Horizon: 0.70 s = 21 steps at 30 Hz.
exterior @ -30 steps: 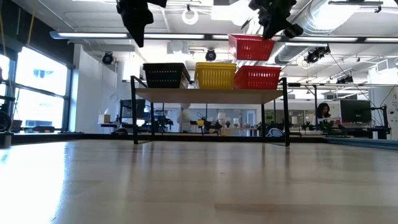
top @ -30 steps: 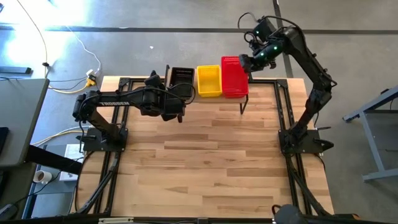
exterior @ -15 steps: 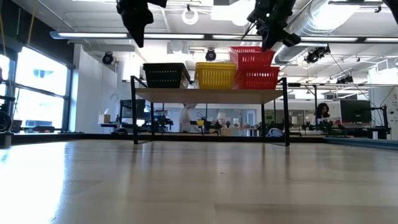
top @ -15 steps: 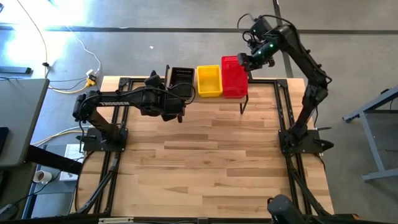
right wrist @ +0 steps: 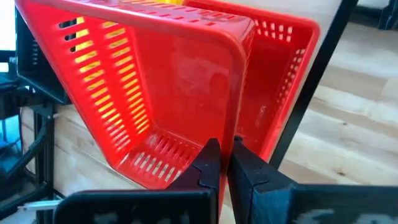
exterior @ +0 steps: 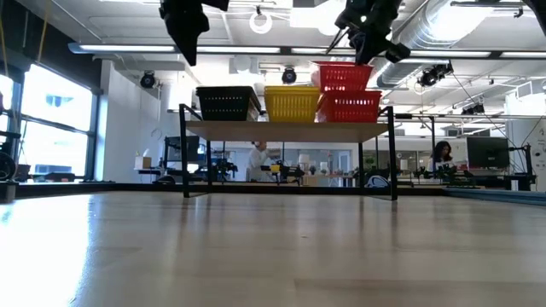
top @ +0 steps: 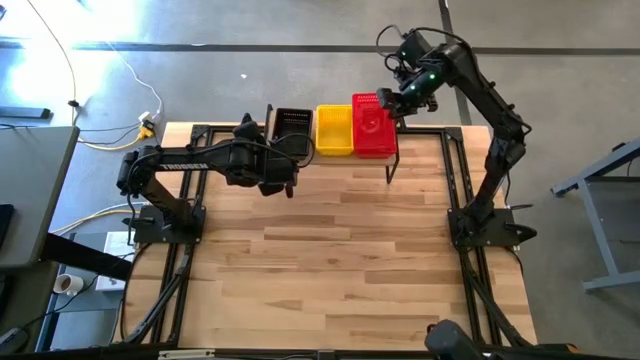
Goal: Stack baskets on shelf by color
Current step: Stack the red bin on top of the red bin on the shelf
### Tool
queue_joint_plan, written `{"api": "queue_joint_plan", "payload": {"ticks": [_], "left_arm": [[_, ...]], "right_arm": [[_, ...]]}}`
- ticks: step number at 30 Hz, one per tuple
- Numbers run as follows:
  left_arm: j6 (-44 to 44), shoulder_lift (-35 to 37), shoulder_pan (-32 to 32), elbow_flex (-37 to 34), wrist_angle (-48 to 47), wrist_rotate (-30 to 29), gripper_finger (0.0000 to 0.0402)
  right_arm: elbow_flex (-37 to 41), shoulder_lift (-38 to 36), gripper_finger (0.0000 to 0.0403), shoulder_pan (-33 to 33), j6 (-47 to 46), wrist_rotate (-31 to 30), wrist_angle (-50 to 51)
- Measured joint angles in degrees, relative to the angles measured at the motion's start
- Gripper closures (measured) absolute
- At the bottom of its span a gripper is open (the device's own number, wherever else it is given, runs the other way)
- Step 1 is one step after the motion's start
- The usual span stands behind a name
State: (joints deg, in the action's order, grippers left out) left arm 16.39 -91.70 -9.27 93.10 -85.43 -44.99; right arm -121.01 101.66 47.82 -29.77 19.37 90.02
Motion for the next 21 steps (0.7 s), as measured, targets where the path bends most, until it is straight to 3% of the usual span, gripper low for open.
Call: {"api": "queue_joint_plan", "payload": {"ticks": [9,21], "left_arm": [[-1.0,0.0,0.0,0.0,0.0,0.0,0.0231],[-2.1,0.0,0.0,0.0,0.0,-0.1,0.0231]], "right_arm": [[0.0,-0.3,0.0403,-1.5,-3.1,-6.8,0.0],[0.0,-1.4,0.0403,-1.5,-3.4,-6.6,0.0]]}}
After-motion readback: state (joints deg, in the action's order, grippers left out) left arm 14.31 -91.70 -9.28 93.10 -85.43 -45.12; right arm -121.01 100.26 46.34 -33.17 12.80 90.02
